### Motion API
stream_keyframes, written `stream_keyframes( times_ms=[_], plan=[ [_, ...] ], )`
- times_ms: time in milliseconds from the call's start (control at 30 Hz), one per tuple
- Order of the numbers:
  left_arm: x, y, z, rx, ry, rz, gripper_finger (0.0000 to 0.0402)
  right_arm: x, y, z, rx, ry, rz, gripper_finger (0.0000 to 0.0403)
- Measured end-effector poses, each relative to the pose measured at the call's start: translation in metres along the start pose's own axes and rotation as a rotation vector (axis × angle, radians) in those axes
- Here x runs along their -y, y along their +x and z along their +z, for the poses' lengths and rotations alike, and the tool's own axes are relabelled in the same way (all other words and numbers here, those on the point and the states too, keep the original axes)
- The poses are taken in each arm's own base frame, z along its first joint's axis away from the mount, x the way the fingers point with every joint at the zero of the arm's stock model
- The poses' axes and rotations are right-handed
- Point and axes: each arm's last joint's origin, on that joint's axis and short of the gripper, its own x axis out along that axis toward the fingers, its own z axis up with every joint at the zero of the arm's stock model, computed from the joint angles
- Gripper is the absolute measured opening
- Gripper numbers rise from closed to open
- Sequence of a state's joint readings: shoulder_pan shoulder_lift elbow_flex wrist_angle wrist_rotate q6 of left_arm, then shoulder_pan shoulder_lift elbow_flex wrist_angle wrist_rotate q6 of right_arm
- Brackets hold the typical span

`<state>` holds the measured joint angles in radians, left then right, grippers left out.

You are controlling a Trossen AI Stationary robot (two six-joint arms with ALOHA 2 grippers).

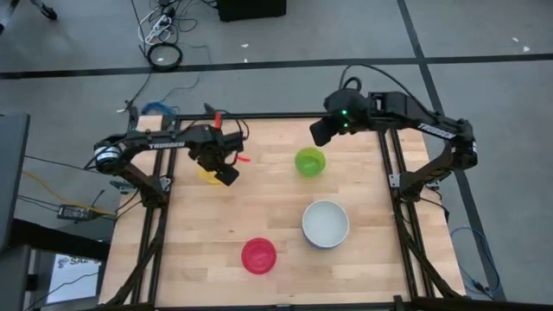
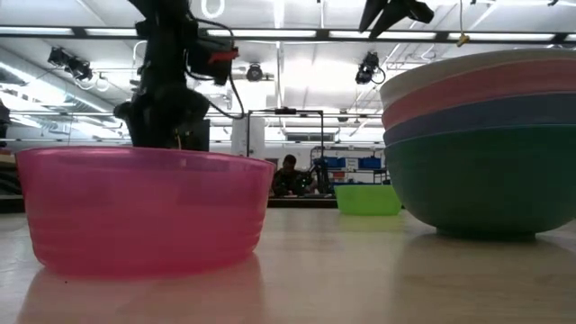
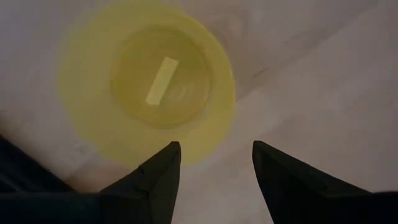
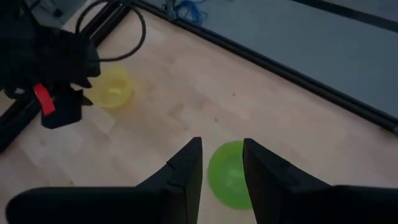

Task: Nest bowls inside each other
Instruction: Stack the yellow bowl on top of the white bowl

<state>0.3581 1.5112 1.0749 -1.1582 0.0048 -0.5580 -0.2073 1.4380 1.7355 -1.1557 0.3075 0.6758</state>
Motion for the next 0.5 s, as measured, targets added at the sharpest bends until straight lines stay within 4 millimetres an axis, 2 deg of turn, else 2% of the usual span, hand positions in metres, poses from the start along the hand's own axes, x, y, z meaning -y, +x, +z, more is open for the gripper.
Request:
stream_keyframes(
  times_ms=[367, 500],
  plan=[
    [-0.002, 0.055, -0.009, 0.073, -0.021, -0.034, 0.0207, -0.004, 0.006, -0.001, -0.036, 0.020, 0.035, 0.0103],
    [-0.005, 0.070, -0.013, 0.090, -0.032, -0.048, 0.0186, -0.004, 0.004, -0.001, -0.036, 0.032, 0.040, 0.0103]
  ],
)
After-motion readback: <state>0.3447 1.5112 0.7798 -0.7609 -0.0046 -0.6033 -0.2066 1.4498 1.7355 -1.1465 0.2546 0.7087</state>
